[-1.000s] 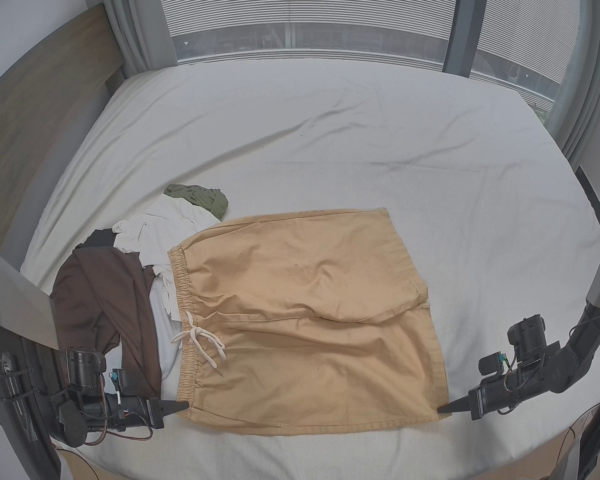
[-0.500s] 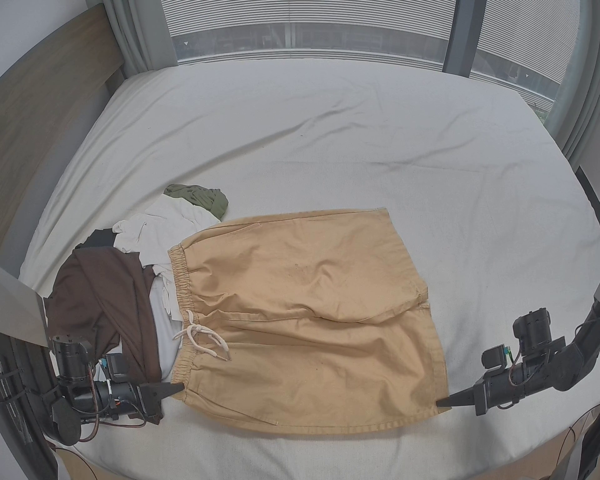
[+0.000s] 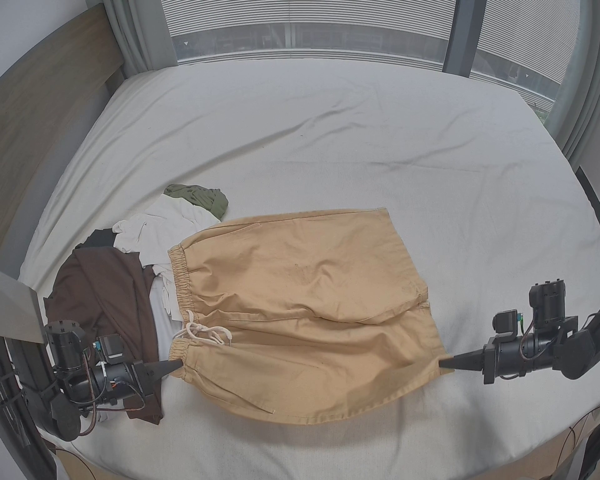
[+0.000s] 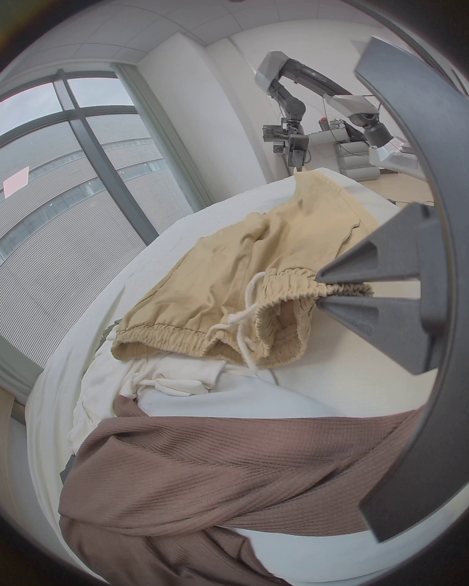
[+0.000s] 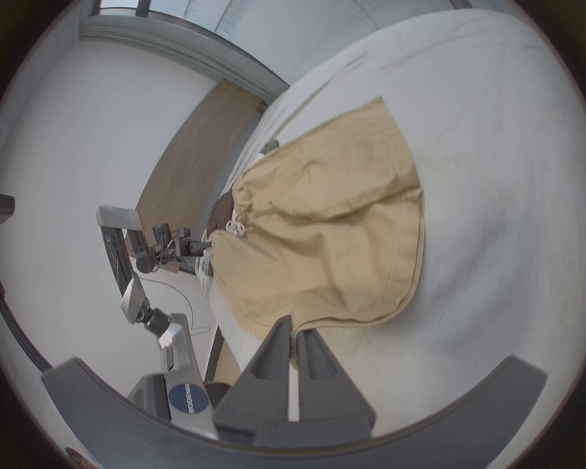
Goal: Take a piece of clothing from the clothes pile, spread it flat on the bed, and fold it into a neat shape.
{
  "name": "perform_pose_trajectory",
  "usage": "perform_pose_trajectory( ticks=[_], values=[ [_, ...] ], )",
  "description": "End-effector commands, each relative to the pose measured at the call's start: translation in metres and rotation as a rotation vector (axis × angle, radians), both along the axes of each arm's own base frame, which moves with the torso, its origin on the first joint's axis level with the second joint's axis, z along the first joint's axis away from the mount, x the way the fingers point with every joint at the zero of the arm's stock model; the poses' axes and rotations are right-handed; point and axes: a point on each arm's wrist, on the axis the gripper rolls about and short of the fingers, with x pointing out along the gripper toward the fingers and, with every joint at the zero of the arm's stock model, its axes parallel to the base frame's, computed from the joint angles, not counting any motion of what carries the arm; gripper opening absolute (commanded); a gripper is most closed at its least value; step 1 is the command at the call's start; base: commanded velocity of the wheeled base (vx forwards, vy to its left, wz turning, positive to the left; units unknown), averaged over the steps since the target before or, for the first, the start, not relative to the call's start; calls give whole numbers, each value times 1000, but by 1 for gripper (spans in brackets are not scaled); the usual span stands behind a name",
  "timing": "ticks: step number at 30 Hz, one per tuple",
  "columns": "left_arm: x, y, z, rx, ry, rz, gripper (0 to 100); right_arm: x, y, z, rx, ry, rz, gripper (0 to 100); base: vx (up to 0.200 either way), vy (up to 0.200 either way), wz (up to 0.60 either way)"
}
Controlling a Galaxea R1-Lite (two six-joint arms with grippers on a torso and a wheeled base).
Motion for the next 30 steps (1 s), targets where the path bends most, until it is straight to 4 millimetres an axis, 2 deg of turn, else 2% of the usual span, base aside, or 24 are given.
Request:
perform_pose_trajectory(
  ticks=[1,7,13,14,22,30],
  values=[
    [7,-2,17,-39,-59,11,0,4,3,6,39,-32,-20,0,0,0,0],
    [14,-7,31,-117,-66,25,0,11,7,17,95,-96,-45,0,0,0,0],
    [24,-8,34,-126,-84,57,0,15,9,22,112,-154,-44,0,0,0,0],
    [29,-7,37,-126,-103,94,0,19,9,23,121,-173,-62,0,0,0,0],
    [36,-7,45,-156,-124,123,0,35,13,20,148,-240,-114,0,0,0,0],
    [41,-7,48,-155,-145,143,0,57,20,35,244,-332,-185,0,0,0,0]
  ],
)
